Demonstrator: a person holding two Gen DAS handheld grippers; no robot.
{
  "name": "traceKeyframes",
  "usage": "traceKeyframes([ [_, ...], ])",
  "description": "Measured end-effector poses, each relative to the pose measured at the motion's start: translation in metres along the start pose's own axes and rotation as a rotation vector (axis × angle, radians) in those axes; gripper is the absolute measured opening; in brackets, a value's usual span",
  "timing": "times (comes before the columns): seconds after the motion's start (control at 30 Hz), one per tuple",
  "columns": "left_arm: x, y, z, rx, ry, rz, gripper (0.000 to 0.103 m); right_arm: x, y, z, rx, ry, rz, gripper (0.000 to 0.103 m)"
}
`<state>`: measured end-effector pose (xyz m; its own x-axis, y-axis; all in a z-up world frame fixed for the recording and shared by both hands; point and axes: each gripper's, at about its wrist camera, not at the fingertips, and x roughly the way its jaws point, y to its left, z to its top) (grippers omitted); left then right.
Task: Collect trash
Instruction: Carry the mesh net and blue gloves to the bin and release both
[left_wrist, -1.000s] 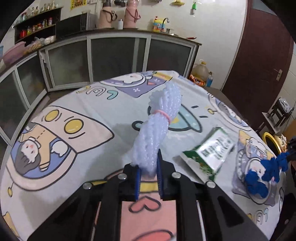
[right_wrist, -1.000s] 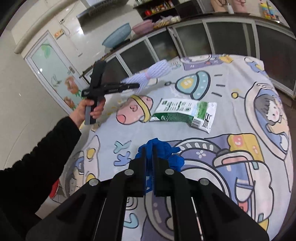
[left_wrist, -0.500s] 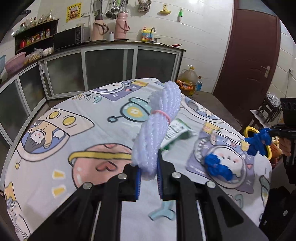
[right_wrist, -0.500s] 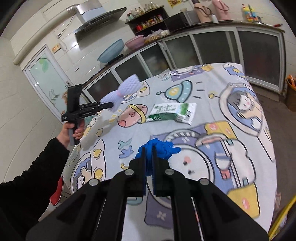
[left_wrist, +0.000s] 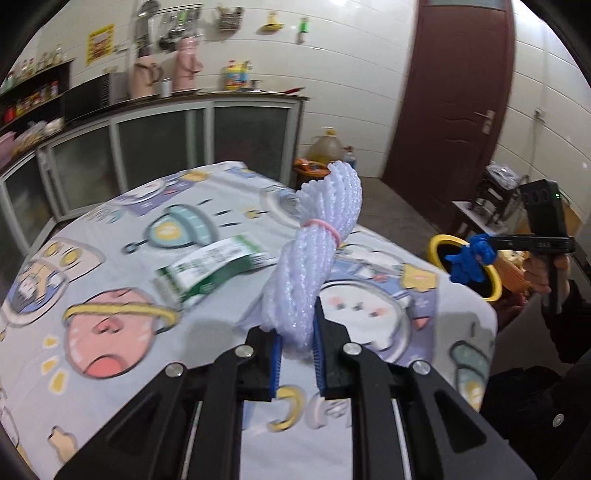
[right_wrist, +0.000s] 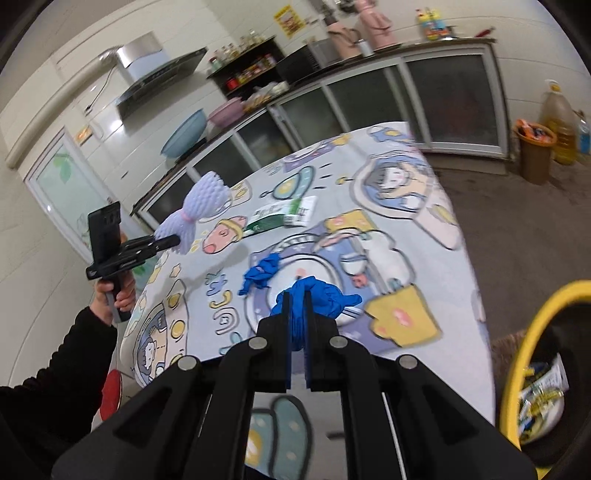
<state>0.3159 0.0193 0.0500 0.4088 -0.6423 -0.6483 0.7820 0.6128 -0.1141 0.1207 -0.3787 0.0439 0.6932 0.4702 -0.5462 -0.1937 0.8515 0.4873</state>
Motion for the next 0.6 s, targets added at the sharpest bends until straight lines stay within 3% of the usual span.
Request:
traceKeyframes([
  [0.27, 0.053, -0.086, 0.034, 0.120, 0.017, -0.135, 0.013, -0.065, -0.047, -0.021, 0.077, -0.101, -0.102, 0.005],
  [0.6, 0.137, -0.186, 0.071, 0.216, 0.037, -0.323, 0.013, -0.134, -0.115, -0.052, 0.199, -0.216, -0.308, 0.005],
])
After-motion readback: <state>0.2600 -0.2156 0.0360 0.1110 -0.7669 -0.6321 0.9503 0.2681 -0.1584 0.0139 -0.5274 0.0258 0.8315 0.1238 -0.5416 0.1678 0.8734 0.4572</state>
